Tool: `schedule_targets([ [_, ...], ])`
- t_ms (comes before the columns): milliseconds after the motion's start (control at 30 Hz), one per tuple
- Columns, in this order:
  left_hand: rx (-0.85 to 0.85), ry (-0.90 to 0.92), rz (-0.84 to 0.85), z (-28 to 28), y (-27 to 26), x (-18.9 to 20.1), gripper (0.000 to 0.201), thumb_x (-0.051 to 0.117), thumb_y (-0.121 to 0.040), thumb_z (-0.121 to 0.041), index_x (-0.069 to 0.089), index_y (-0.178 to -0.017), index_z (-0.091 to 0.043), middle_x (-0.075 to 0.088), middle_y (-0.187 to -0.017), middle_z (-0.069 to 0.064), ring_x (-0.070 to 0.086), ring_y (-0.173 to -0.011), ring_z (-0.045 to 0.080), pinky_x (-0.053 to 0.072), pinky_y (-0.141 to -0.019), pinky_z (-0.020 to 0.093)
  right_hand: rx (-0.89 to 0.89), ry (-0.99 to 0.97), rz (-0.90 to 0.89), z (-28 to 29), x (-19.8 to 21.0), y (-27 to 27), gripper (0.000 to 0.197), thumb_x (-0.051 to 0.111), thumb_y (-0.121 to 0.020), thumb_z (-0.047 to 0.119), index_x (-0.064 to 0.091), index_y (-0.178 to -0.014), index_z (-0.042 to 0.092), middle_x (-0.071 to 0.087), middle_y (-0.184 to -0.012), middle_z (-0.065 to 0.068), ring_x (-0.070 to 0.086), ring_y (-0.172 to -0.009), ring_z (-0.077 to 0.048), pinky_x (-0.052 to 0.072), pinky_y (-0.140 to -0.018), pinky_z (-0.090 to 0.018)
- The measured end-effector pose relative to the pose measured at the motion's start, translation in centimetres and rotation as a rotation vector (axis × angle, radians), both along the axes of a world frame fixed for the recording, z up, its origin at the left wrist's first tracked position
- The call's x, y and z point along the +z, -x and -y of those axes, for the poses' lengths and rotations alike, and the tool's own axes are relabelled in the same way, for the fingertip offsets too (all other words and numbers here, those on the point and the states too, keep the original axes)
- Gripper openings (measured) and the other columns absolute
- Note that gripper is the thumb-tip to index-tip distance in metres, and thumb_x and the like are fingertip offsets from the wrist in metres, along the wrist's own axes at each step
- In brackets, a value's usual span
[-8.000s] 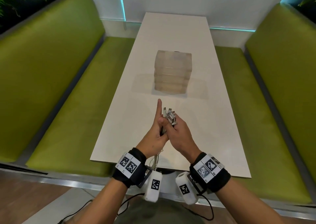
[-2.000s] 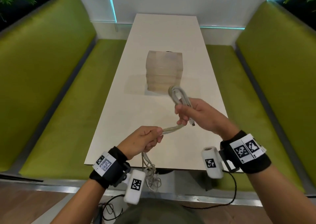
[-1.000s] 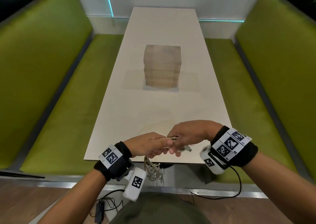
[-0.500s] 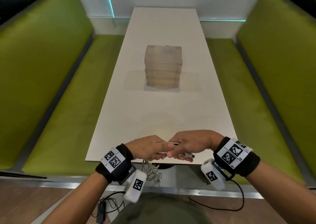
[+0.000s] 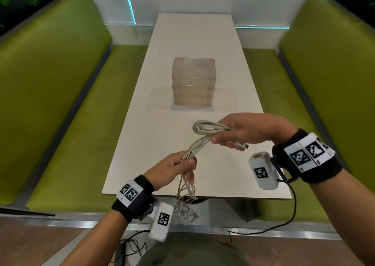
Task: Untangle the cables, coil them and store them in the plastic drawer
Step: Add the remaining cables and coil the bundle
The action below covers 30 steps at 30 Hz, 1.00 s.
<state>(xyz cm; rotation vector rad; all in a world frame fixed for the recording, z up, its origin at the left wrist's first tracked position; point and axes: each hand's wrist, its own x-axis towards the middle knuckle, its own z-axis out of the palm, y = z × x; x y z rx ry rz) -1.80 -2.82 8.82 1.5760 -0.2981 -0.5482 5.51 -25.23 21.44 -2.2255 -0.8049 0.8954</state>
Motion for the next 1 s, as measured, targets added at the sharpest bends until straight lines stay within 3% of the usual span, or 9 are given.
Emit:
schedule_targets([
  [133, 0.293, 0.283, -0.106, 1.3, 0.2, 0.5, 0.031, 0.038, -0.094, -0.038, 0.047, -0.078, -0.012, 0.029, -0.054, -0.008, 0.025, -0.046, 0.009, 0.027, -0.047, 0.02, -0.07, -0.134, 0.024, -0.5, 0.0, 0.2, 0.035, 0.052, -0.097, 0.028, 0.052, -0.065, 0.015, 0.055, -0.049, 0.008, 0.049, -0.045, -0.014, 0.043, -0.055, -0.032],
  [267, 0.411, 0.426, -0.173, 1.7, 0.0, 1.5, 0.043, 0.036, -0.095, -0.052, 0.048, -0.08, -0.014, 0.022, -0.053, -0.009, 0.015, -0.046, 0.007, 0.013, -0.047, 0.024, -0.269, -0.286, -0.065, -1.9, -2.8, 1.9, 0.03, 0.052, -0.097, 0.027, 0.055, -0.074, 0.008, 0.054, -0.057, -0.002, 0.05, -0.045, -0.013, 0.044, -0.045, -0.025],
  [400, 0.464, 0.423, -0.247, 1.6, 0.1, 2.2, 0.058, 0.024, -0.089, -0.062, 0.057, -0.09, -0.015, 0.02, -0.052, -0.006, 0.008, -0.048, 0.011, 0.01, -0.05, 0.027, -0.401, -0.313, -0.076, -3.7, -5.6, 3.5, 0.028, 0.049, -0.098, 0.028, 0.053, -0.075, 0.012, 0.053, -0.058, 0.0, 0.05, -0.047, -0.013, 0.043, -0.047, -0.028],
  [467, 0.516, 0.398, -0.242, 2.1, 0.2, 2.5, 0.055, 0.023, -0.094, -0.058, 0.058, -0.092, -0.015, 0.027, -0.052, -0.003, 0.015, -0.047, 0.012, 0.014, -0.05, 0.028, -0.417, -0.295, -0.025, -4.5, -6.5, 4.1, 0.027, 0.047, -0.099, 0.029, 0.052, -0.076, 0.015, 0.054, -0.06, 0.0, 0.051, -0.05, -0.015, 0.043, -0.048, -0.027],
  [533, 0.561, 0.372, -0.219, 2.7, 0.0, 2.8, 0.057, 0.021, -0.097, -0.054, 0.059, -0.093, -0.012, 0.049, -0.059, 0.005, 0.038, -0.049, 0.017, 0.028, -0.051, 0.027, -0.419, -0.246, 0.04, -5.3, -7.4, 4.6, 0.024, 0.043, -0.1, 0.032, 0.053, -0.081, 0.02, 0.054, -0.064, 0.003, 0.052, -0.054, -0.014, 0.045, -0.052, -0.027],
  [633, 0.624, 0.272, -0.182, 3.4, -0.4, 2.9, 0.065, 0.017, -0.1, -0.05, 0.066, -0.101, -0.008, 0.07, -0.082, 0.011, 0.067, -0.07, 0.02, 0.052, -0.062, 0.026, -0.404, -0.106, 0.191, -6.4, -8.8, 5.3, 0.026, 0.036, -0.1, 0.038, 0.054, -0.106, 0.02, 0.059, -0.076, 0.006, 0.057, -0.069, -0.016, 0.051, -0.07, -0.034],
  [767, 0.621, 0.327, -0.271, 3.5, -0.6, 2.5, 0.058, 0.021, -0.1, -0.049, 0.066, -0.105, -0.013, 0.073, -0.094, 0.003, 0.071, -0.08, 0.008, 0.054, -0.063, 0.018, -0.359, 0.014, 0.242, -6.9, -10.5, 5.5, 0.046, 0.031, -0.097, 0.05, 0.046, -0.123, 0.015, 0.068, -0.096, -0.01, 0.063, -0.087, -0.029, 0.051, -0.079, -0.043],
  [900, 0.606, 0.337, -0.303, 3.0, -0.5, 1.9, 0.058, 0.022, -0.099, -0.051, 0.067, -0.106, -0.015, 0.074, -0.103, 0.005, 0.07, -0.09, 0.016, 0.055, -0.073, 0.024, -0.337, -0.013, 0.237, -6.9, -10.0, 5.6, 0.047, 0.048, -0.09, 0.055, 0.049, -0.117, 0.017, 0.067, -0.09, -0.007, 0.062, -0.077, -0.024, 0.052, -0.074, -0.04],
  [1000, 0.594, 0.309, -0.307, 2.9, -0.5, 1.6, 0.059, 0.022, -0.097, -0.054, 0.065, -0.111, -0.016, 0.074, -0.101, 0.001, 0.07, -0.094, 0.013, 0.053, -0.08, 0.026, -0.364, -0.024, 0.225, -6.9, -9.8, 5.4, 0.027, 0.056, -0.088, 0.046, 0.055, -0.098, 0.02, 0.061, -0.09, -0.005, 0.058, -0.079, -0.023, 0.05, -0.075, -0.039],
])
